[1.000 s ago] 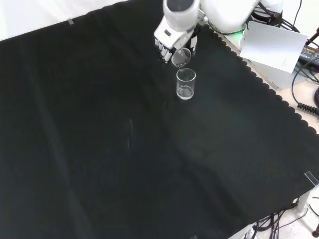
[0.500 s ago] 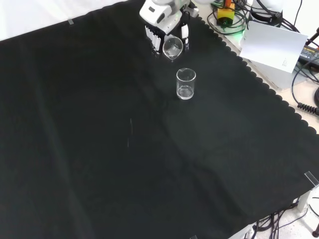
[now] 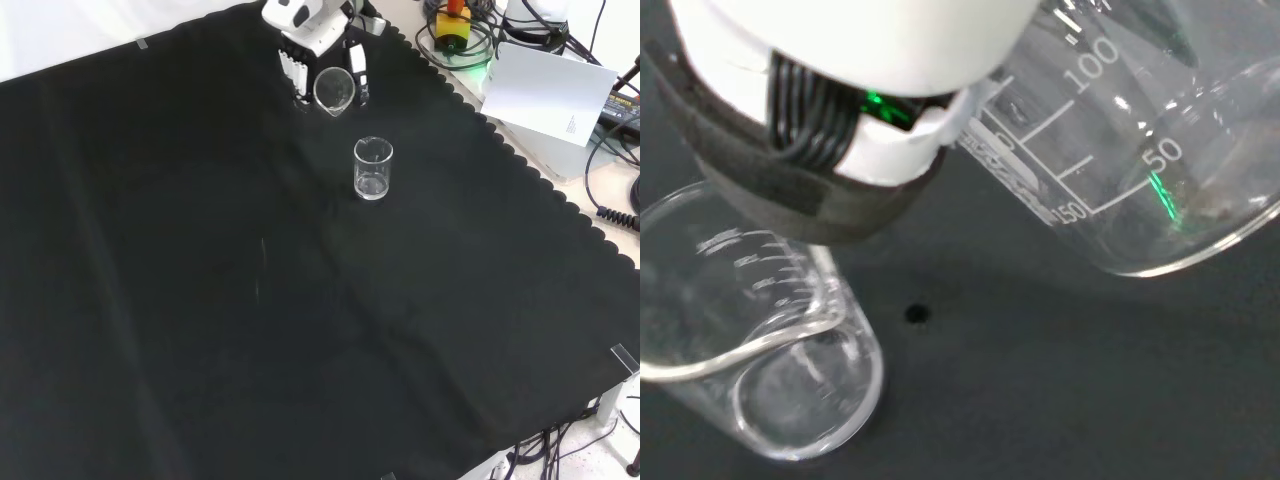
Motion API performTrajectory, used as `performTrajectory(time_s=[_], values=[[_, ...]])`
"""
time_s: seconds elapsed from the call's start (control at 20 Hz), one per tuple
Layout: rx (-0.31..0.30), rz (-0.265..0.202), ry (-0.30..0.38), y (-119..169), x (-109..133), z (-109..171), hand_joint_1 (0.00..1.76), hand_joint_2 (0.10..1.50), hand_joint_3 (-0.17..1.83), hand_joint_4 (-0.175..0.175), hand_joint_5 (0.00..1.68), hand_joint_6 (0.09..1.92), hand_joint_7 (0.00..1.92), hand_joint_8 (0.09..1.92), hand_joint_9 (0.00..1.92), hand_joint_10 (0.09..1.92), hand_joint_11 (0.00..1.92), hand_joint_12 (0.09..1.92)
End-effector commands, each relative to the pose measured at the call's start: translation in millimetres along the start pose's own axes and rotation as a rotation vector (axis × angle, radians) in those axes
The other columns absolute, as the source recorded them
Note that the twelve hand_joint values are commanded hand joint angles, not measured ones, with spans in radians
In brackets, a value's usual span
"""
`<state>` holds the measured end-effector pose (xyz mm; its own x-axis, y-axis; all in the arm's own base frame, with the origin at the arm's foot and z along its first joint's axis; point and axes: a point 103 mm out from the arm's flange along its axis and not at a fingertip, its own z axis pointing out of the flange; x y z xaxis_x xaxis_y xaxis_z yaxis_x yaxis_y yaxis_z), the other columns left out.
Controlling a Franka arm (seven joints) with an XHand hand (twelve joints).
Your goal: Pour the water from the handheld beaker into the one on the table.
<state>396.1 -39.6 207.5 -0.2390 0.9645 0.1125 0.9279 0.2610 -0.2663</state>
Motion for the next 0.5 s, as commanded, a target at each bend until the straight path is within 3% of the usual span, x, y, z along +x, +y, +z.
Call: performTrajectory(time_s=[0.05, 0.5], values=[[-0.122, -0.125, 0.211, 70, 5, 15, 1.19, 0.78, 0.37, -0.051, 1.39, 0.36, 1.84, 0.09, 1.88, 0.09, 1.54, 0.46], [-0.130, -0.163, 0.290, 121, 4, 26, 1.18, 0.79, 0.36, -0.014, 1.36, 0.40, 1.83, 0.09, 1.87, 0.09, 1.53, 0.48]])
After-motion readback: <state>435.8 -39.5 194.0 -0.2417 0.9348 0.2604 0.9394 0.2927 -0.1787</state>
